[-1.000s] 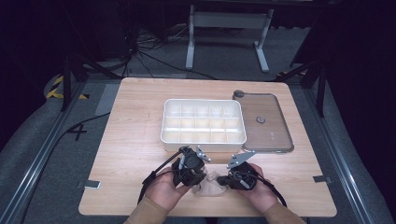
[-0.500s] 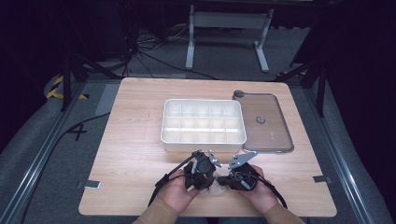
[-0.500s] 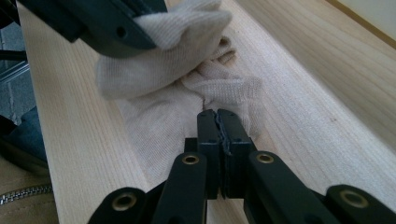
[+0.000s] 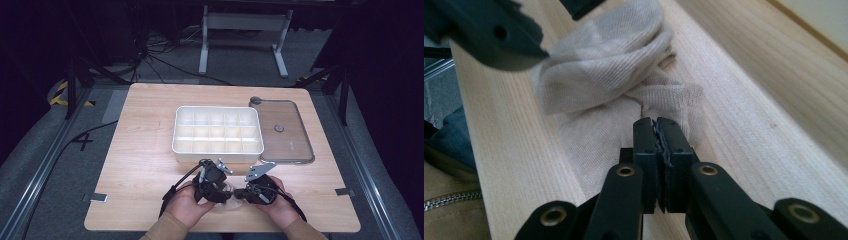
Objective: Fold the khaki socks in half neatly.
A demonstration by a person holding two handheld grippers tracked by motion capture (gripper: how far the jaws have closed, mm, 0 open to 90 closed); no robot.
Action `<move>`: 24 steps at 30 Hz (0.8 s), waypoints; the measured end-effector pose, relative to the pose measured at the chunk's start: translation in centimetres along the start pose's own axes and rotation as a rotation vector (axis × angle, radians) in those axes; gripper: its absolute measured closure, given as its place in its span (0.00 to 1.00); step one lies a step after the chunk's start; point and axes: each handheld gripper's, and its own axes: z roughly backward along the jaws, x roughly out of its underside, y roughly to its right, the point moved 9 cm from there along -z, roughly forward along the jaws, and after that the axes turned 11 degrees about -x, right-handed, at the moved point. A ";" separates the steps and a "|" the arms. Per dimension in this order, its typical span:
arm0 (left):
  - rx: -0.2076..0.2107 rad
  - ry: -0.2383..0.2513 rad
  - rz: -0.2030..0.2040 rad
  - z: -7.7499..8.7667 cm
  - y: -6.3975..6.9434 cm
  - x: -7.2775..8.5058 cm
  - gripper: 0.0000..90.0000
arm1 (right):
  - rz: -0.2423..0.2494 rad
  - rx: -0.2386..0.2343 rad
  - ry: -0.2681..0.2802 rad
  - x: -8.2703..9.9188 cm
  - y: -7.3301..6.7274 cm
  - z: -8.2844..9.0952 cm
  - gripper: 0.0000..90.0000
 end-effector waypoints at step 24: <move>-0.078 -0.018 0.101 2.6 -3.2 3.2 0.67 | 0.135 -0.050 0.080 -5.1 -3.4 0.4 0.99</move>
